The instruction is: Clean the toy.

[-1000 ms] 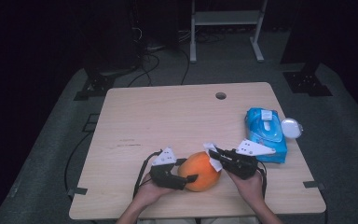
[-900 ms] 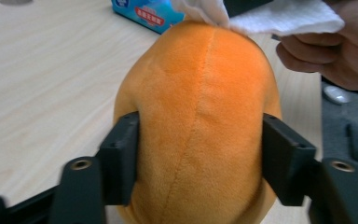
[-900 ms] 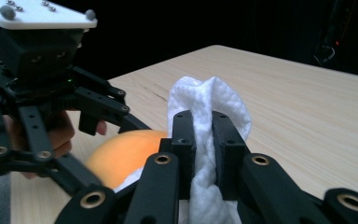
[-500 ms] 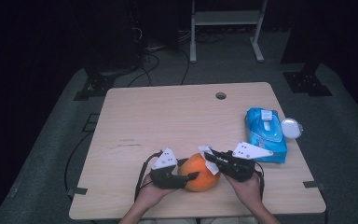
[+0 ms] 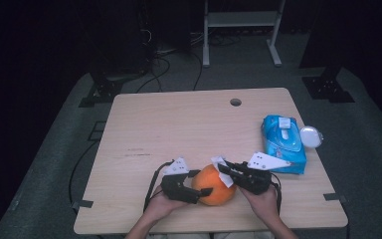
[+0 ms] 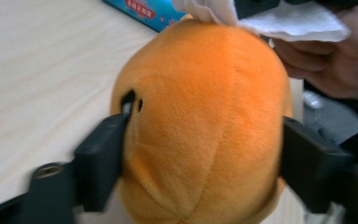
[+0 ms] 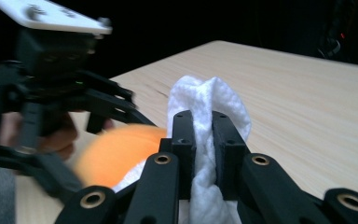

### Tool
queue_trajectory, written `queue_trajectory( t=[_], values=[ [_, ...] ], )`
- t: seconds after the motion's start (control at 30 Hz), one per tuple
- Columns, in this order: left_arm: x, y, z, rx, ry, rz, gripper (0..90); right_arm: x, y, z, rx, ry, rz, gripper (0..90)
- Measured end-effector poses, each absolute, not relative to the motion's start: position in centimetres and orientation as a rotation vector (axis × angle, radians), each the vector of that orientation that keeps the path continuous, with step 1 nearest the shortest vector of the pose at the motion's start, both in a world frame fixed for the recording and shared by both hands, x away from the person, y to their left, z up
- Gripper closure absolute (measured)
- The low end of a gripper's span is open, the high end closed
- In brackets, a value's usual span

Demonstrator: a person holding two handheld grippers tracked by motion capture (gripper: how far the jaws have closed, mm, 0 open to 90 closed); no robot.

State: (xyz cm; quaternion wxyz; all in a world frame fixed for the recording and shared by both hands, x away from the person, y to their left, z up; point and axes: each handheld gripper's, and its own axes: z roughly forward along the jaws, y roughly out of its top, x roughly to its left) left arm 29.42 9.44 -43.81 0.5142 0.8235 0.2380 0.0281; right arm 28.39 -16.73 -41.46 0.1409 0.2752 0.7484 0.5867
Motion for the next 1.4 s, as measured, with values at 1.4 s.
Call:
queue_trajectory(
  t=[1.4],
  values=[
    [28.1, 10.0, -40.6, 1.939, 0.540, 0.187, 41.0, 27.7, -16.0, -40.9, 0.761, 2.163, 1.758, 80.3]
  ],
)
